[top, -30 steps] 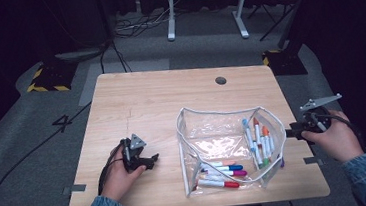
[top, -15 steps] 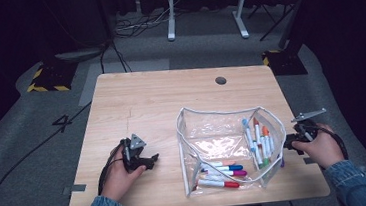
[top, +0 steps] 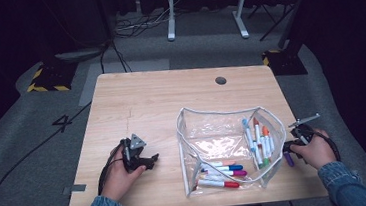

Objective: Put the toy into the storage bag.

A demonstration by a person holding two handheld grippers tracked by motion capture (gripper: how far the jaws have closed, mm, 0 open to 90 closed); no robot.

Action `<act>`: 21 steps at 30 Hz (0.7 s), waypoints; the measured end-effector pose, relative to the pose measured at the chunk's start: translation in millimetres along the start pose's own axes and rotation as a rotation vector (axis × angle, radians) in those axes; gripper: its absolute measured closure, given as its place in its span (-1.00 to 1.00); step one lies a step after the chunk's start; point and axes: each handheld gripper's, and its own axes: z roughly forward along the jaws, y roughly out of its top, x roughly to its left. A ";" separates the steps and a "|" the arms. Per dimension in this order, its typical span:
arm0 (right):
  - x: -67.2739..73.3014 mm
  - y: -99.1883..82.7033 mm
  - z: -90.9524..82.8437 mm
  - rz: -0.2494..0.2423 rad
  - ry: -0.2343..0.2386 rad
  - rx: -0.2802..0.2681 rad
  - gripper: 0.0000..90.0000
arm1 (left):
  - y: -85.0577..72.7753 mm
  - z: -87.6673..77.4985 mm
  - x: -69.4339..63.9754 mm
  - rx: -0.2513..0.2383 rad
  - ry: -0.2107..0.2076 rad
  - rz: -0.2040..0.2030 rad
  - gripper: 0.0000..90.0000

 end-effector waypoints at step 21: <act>-0.4 11.9 -52.6 0.050 0.003 -0.095 0.71 | 0.0 0.0 0.0 0.000 0.001 0.000 -0.55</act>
